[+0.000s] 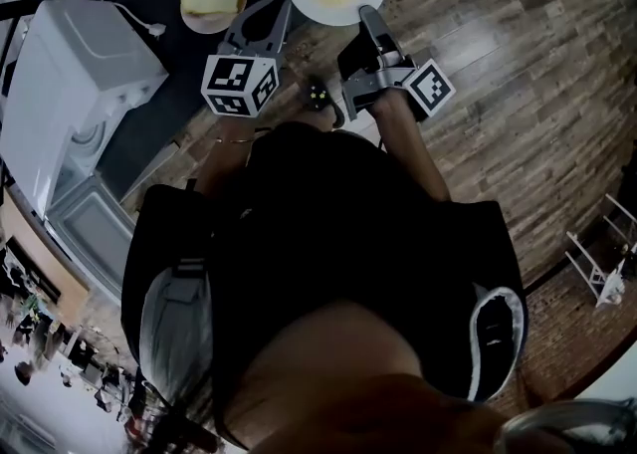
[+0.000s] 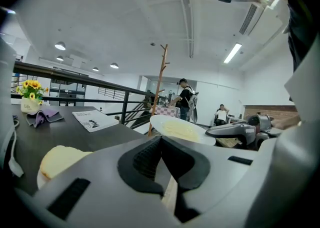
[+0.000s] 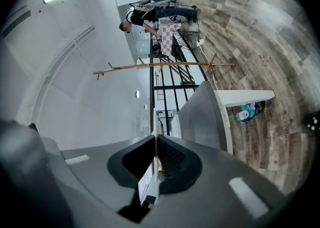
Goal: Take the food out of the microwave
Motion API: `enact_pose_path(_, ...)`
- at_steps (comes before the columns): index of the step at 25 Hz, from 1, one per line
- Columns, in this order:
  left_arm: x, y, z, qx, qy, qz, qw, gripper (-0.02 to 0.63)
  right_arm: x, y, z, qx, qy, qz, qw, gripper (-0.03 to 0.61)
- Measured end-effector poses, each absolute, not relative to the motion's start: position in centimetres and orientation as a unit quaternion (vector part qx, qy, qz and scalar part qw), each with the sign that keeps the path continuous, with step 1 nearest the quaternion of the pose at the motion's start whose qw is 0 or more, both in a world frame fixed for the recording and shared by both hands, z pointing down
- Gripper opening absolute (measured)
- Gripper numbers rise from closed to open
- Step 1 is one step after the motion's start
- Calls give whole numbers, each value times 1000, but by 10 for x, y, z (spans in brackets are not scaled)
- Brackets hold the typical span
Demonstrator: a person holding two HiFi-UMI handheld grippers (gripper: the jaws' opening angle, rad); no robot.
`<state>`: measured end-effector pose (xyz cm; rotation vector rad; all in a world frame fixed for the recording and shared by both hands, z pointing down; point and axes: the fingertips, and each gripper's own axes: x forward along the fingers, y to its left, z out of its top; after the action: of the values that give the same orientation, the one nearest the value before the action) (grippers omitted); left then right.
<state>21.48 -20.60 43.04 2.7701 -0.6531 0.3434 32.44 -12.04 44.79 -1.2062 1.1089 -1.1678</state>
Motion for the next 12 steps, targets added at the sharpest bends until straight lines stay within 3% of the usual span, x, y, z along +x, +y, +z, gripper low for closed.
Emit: enact_pose_path(12, 200, -217, 427, 950, -257, 98, 145, 6, 315, -142, 442, -492, 490, -503, 514, 14)
